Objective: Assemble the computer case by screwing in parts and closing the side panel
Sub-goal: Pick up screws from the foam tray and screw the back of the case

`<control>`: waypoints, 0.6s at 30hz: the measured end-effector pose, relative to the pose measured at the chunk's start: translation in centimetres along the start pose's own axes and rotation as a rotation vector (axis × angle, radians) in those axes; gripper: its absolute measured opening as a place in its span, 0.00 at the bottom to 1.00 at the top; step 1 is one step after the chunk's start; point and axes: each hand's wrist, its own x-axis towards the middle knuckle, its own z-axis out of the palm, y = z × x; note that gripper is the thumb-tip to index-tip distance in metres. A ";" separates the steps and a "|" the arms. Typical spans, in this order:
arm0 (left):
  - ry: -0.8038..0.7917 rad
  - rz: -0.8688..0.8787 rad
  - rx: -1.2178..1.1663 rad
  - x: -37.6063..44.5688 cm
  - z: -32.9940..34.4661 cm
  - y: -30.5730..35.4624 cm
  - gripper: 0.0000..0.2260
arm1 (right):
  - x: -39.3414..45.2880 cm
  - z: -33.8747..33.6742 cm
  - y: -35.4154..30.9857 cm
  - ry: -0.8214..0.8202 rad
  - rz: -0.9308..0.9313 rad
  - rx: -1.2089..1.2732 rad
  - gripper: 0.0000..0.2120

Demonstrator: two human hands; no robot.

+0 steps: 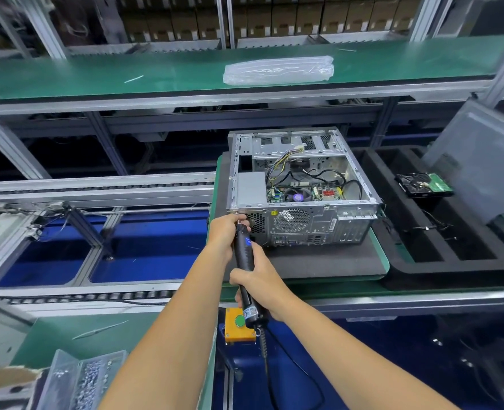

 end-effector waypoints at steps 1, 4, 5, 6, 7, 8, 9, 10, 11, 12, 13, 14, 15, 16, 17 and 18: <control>-0.002 0.001 -0.001 -0.1 0.0 0.0 0.08 | 0.0 0.1 0.0 0.008 0.003 -0.007 0.34; -0.011 -0.002 -0.003 -0.2 0.0 0.0 0.08 | -0.1 0.3 0.1 0.022 0.006 -0.003 0.36; -0.011 -0.004 0.002 -0.2 0.0 0.0 0.08 | -0.2 0.4 0.0 0.022 0.005 0.008 0.36; -0.010 -0.004 0.008 -0.2 0.0 0.0 0.08 | -0.2 0.4 0.0 0.022 0.006 0.018 0.36; -0.010 -0.003 0.013 -0.2 0.0 0.1 0.08 | -0.3 0.4 0.0 0.022 0.007 0.026 0.36; -0.010 -0.002 0.017 -0.2 0.0 0.1 0.08 | -0.3 0.4 0.0 0.023 0.008 0.031 0.35; -0.009 0.000 0.021 -0.2 0.0 0.1 0.08 | -0.3 0.3 0.0 0.024 0.007 0.030 0.35; -0.009 0.003 0.026 -0.2 -0.1 0.1 0.08 | -0.4 0.3 0.0 0.029 0.006 0.024 0.35; -0.009 0.007 0.033 -0.2 -0.1 0.2 0.08 | -0.4 0.3 0.0 0.034 0.006 0.017 0.35; -0.009 0.012 0.040 -0.2 -0.1 0.2 0.08 | -0.3 0.4 0.0 0.039 0.005 0.013 0.35; -0.008 0.017 0.049 -0.3 -0.1 0.2 0.08 | -0.3 0.4 0.0 0.041 0.005 0.011 0.35; -0.007 0.020 0.060 -0.4 -0.1 0.2 0.08 | -0.3 0.5 0.0 0.042 0.003 0.009 0.34; -0.005 0.023 0.072 -0.5 -0.1 0.3 0.09 | -0.3 0.6 0.0 0.042 0.000 0.010 0.33; -0.001 0.026 0.080 -0.6 -0.1 0.3 0.09 | -0.3 0.8 0.0 0.042 -0.004 0.012 0.31; 0.002 0.029 0.081 -0.7 0.0 0.4 0.09 | -0.3 0.9 -0.1 0.044 -0.011 0.012 0.29; 0.002 0.029 0.076 -0.8 0.0 0.4 0.09 | -0.3 1.0 -0.1 0.050 -0.018 0.010 0.26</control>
